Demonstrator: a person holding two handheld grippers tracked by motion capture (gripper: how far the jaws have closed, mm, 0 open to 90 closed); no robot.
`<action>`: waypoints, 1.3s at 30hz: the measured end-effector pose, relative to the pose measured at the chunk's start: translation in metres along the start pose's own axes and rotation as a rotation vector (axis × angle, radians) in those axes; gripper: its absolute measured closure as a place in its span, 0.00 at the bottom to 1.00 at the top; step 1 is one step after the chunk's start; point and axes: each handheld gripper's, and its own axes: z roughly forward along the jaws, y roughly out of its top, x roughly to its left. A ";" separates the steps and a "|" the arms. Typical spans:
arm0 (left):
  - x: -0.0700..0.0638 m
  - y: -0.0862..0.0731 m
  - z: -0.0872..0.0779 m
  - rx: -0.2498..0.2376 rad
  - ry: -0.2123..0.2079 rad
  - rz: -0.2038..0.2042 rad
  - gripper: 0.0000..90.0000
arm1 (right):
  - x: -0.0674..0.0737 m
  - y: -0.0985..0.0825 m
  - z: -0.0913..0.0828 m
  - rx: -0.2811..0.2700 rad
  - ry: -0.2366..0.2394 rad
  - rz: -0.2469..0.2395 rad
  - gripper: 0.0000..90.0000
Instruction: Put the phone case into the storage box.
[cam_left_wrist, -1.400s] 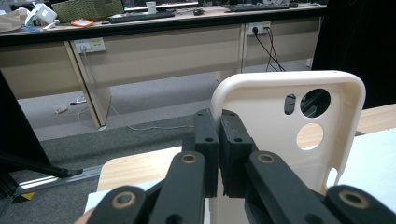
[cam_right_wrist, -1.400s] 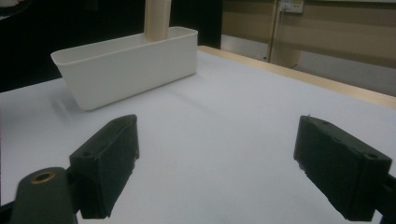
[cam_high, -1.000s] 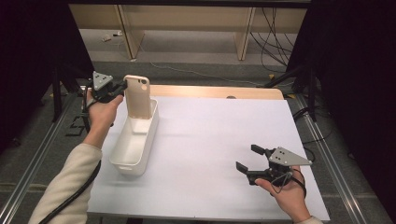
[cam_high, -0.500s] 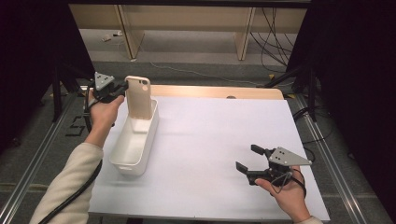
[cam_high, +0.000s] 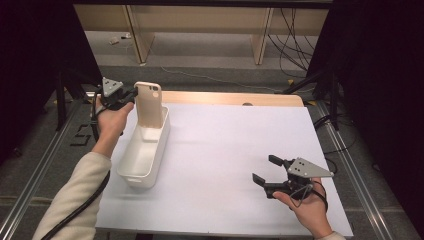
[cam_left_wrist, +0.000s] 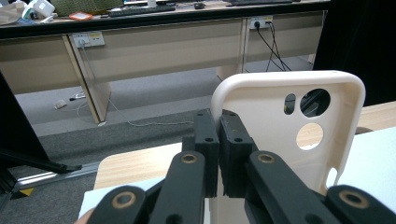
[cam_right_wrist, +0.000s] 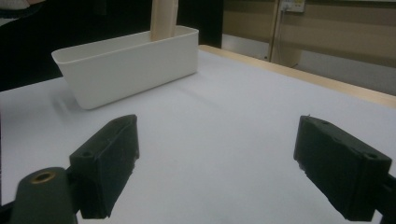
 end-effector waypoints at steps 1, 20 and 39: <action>0.000 0.000 0.000 0.000 -0.001 0.001 0.96 | 0.000 -0.001 0.002 -0.021 0.013 0.007 0.17; 0.001 -0.003 0.005 0.009 0.001 -0.003 0.96 | 0.000 0.001 -0.001 0.016 0.006 0.006 0.17; 0.001 -0.006 0.011 0.022 -0.001 -0.003 0.96 | 0.001 -0.001 0.003 -0.015 0.007 0.006 0.17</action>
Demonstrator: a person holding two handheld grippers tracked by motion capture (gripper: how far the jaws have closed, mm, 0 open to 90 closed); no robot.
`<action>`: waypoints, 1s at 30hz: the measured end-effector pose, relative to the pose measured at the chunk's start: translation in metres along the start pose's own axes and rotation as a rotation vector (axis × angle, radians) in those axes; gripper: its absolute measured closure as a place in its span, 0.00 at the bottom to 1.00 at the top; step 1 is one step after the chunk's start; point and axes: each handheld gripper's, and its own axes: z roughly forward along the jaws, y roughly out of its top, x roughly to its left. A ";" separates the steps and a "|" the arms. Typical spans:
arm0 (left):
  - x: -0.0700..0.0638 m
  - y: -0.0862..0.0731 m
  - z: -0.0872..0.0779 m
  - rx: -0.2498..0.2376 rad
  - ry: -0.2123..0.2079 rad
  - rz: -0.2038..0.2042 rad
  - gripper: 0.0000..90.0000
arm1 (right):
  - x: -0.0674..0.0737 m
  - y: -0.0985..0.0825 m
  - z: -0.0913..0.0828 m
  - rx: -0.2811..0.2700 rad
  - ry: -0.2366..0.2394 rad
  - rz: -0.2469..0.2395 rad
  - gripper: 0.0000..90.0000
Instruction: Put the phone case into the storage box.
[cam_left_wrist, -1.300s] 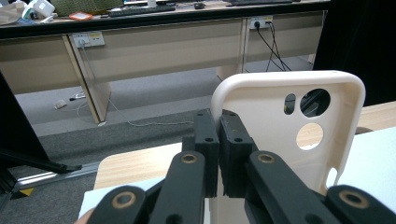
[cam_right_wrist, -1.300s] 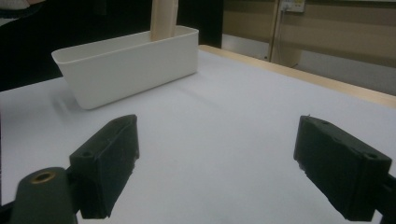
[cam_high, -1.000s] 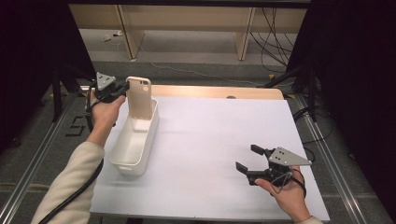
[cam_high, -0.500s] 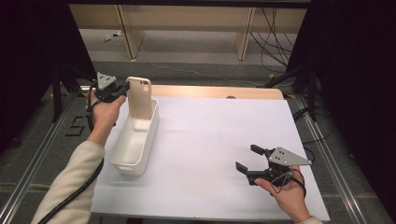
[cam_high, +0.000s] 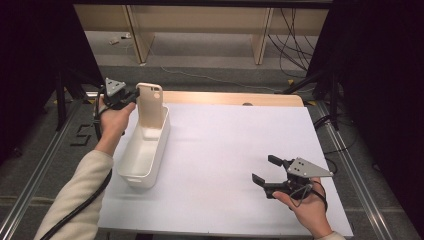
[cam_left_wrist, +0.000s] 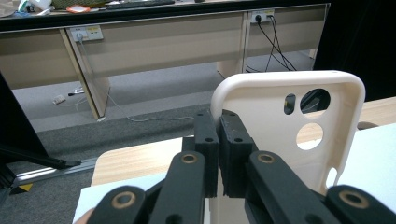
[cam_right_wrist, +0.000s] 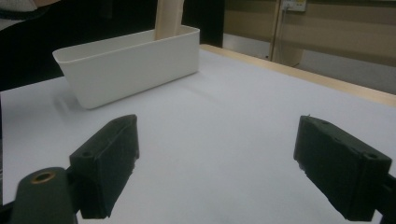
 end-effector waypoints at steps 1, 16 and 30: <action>0.000 0.000 0.000 0.001 0.001 -0.001 0.96 | 0.000 0.000 0.000 -0.003 0.000 -0.005 0.17; 0.001 -0.002 0.005 0.012 0.003 -0.007 0.96 | 0.000 0.000 0.000 0.000 -0.002 0.001 0.17; 0.000 -0.004 0.010 0.026 0.003 -0.004 0.96 | 0.000 0.000 0.000 0.000 -0.002 0.000 0.17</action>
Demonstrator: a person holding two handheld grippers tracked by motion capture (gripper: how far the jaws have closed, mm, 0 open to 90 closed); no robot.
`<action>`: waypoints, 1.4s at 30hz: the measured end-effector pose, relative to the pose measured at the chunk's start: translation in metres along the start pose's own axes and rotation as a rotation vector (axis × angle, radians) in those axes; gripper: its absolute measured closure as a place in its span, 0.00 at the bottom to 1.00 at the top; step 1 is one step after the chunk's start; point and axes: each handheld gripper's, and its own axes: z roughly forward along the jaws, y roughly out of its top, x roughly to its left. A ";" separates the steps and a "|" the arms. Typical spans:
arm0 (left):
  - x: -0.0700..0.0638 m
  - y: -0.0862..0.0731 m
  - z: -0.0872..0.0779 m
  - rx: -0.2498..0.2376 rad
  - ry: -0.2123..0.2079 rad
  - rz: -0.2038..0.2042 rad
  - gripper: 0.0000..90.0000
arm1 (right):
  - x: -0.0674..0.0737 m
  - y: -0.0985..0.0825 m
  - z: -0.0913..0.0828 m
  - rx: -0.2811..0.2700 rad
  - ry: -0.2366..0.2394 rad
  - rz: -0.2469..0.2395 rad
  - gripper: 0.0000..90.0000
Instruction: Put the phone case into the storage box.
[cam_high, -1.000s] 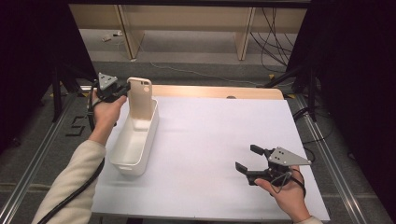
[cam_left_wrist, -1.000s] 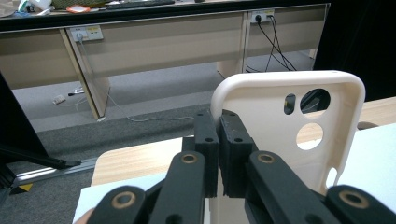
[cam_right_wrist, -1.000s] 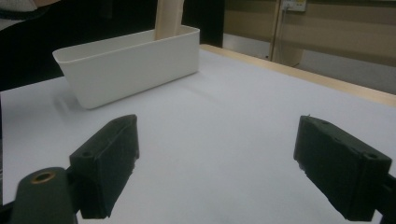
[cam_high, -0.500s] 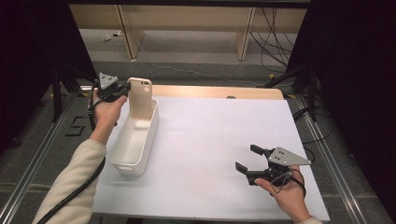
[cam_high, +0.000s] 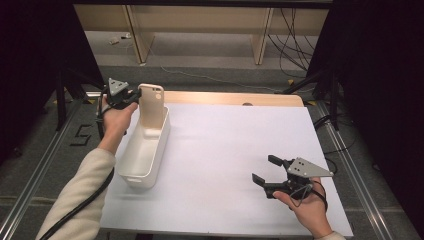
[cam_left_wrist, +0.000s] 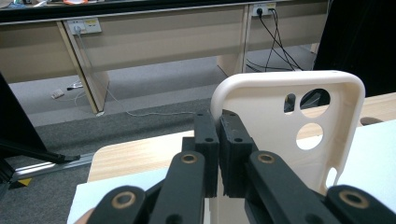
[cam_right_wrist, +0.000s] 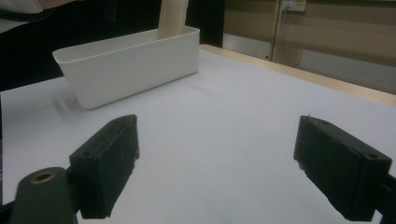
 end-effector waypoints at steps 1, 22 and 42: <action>0.000 0.000 0.000 0.000 0.000 0.000 0.96 | 0.000 0.000 0.000 0.000 0.000 0.001 0.17; 0.001 -0.003 0.006 0.016 -0.001 -0.001 0.96 | 0.000 -0.001 0.001 -0.007 0.014 0.006 0.17; 0.002 -0.008 0.010 0.033 0.001 -0.002 0.96 | 0.000 0.000 0.001 -0.003 0.008 0.006 0.17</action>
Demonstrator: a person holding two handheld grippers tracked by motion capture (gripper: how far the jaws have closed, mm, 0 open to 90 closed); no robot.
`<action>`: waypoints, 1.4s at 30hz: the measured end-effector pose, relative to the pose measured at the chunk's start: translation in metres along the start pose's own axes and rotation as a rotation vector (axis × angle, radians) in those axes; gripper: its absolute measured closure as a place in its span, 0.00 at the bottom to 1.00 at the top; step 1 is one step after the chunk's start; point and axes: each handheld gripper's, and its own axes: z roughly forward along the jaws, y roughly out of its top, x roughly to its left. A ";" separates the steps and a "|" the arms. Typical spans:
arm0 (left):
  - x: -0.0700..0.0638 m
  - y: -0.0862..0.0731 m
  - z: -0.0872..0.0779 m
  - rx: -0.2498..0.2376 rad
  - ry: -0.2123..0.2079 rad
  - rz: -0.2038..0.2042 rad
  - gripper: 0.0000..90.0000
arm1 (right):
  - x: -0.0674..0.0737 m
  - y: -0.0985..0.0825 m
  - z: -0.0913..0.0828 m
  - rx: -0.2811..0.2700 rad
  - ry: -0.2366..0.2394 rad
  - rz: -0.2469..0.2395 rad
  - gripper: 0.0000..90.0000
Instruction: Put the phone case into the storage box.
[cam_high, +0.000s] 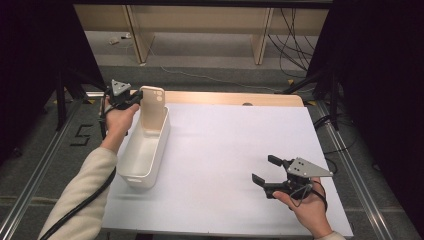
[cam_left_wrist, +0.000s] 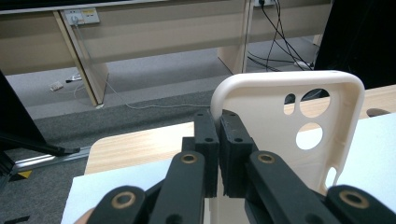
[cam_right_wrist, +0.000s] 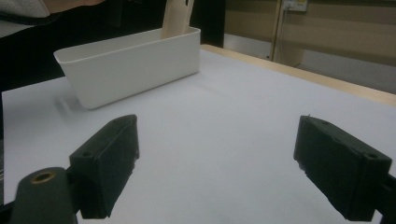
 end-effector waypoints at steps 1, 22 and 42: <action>0.000 0.000 0.000 0.000 -0.001 0.000 0.96 | 0.000 0.000 0.000 0.003 -0.002 -0.004 0.17; -0.001 -0.004 0.005 0.023 0.000 0.001 0.96 | 0.000 0.000 0.000 0.002 -0.001 -0.003 0.17; -0.001 -0.006 0.009 0.046 -0.005 0.007 0.96 | 0.000 0.000 0.001 -0.001 0.009 -0.003 0.17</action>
